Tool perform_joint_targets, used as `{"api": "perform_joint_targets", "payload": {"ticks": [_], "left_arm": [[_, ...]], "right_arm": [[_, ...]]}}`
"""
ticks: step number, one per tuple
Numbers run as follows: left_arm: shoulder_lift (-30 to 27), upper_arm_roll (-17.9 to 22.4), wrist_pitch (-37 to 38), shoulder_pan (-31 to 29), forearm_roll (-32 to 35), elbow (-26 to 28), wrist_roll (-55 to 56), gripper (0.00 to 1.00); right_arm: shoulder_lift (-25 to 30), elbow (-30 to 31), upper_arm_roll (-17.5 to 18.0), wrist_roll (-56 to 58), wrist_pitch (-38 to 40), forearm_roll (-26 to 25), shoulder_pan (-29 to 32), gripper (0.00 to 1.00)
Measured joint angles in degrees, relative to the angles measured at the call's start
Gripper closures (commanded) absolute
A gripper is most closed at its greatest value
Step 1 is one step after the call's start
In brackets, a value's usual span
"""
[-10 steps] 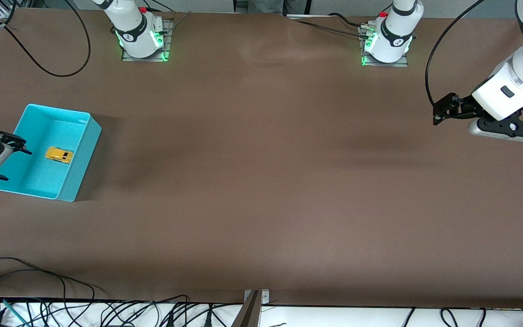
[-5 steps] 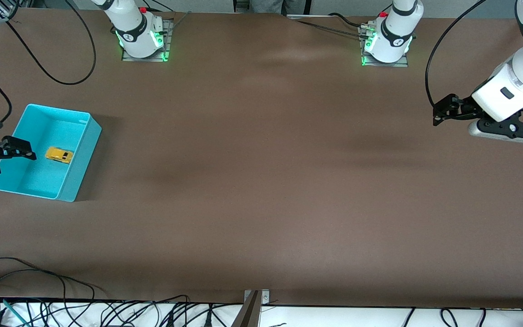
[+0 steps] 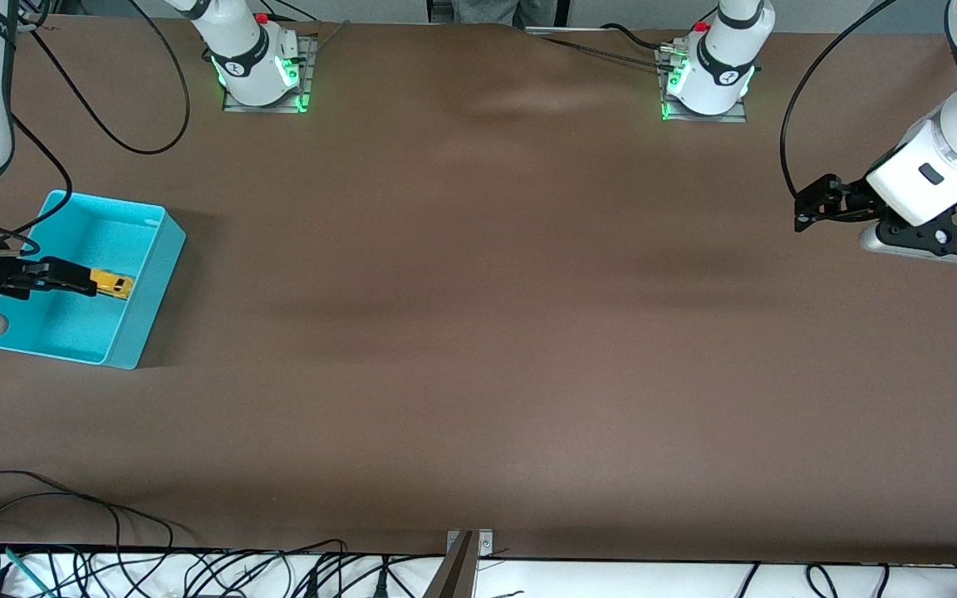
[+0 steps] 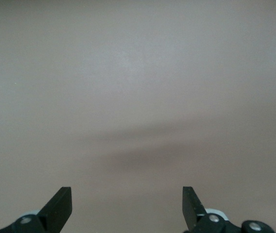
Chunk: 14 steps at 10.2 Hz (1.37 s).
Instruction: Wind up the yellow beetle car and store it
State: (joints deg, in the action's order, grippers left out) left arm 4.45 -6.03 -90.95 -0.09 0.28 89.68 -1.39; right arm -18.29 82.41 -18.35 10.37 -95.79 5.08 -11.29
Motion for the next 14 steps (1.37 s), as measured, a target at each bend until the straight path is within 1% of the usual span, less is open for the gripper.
{"api": "perform_joint_targets", "payload": {"ticks": [2, 4, 6, 10, 12, 14], "left_arm": [[0.4, 0.0, -0.2, 0.0, 0.0, -0.9, 0.0, 0.00], [0.9, 0.1, -0.2, 0.0, 0.0, -1.9, 0.0, 0.00], [1.1, 0.1, -0.2, -0.1, 0.0, -2.2, 0.0, 0.00], [1.2, 0.1, -0.2, -0.2, 0.0, -2.3, 0.0, 0.00], [1.2, 0.1, -0.2, -0.2, 0.0, -2.3, 0.0, 0.00], [1.2, 0.1, -0.2, -0.6, 0.0, -2.4, 0.0, 0.00]], "right_arm": [[4.3, 7.1, 0.0, -2.1, -3.8, -1.8, -0.7, 0.00], [7.1, 10.5, 0.0, -6.5, -4.6, -4.5, -2.2, 0.00], [7.9, 11.1, 0.0, -8.5, -4.8, -5.3, -3.3, 0.00], [7.9, 11.1, 0.0, -9.1, -5.1, -5.3, -3.3, 0.00], [7.9, 11.1, 0.0, -12.4, -5.2, -5.3, -3.3, 0.00], [7.9, 11.1, 0.0, -13.4, -5.4, -4.6, -3.4, 0.00]]}}
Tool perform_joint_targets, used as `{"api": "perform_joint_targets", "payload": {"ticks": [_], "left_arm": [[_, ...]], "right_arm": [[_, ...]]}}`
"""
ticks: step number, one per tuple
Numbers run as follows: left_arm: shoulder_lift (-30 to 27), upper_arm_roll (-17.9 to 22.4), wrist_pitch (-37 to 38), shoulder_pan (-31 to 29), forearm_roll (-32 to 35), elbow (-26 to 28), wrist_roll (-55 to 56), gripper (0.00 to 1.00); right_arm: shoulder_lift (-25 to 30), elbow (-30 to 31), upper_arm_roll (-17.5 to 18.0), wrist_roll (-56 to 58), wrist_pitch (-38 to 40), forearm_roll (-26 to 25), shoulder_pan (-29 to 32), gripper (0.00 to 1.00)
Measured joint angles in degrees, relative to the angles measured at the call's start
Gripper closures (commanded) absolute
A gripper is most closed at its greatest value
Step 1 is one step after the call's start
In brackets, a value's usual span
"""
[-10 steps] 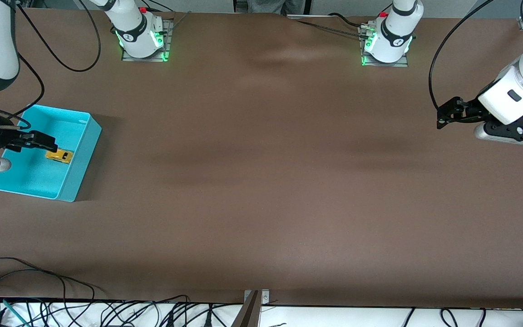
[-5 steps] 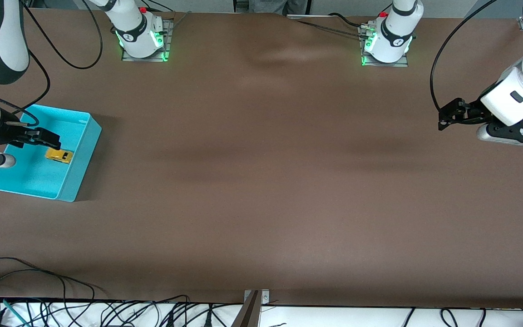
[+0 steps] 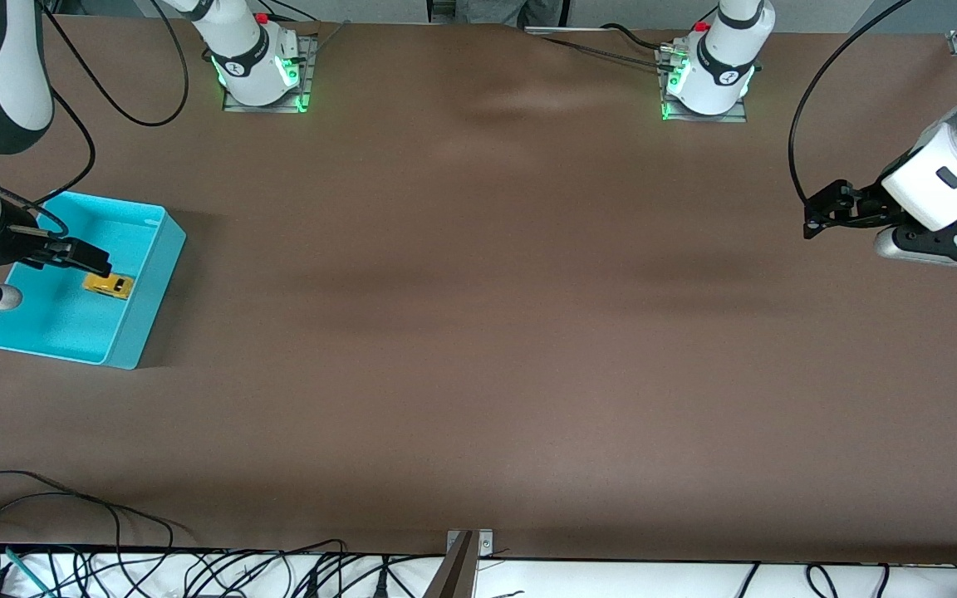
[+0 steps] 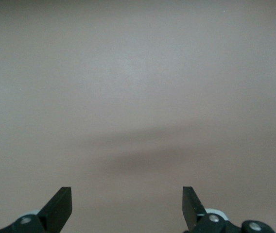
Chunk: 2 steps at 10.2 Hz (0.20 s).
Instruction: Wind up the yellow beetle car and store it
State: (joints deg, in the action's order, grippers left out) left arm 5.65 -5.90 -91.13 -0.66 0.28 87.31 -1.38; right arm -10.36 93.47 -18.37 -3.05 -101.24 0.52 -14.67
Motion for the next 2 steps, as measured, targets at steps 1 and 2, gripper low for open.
{"api": "perform_joint_targets", "payload": {"ticks": [1, 2], "left_arm": [[0.0, 0.0, 0.0, -0.2, 0.0, -0.2, 0.0, 0.00], [0.0, 0.0, 0.0, -0.4, 0.0, -0.4, 0.0, 0.00]], "right_arm": [[0.0, 0.0, 0.0, -0.1, 0.0, 0.3, -0.1, 0.00], [0.0, 0.0, 0.0, -0.2, 0.0, 0.4, -0.3, 0.00]]}}
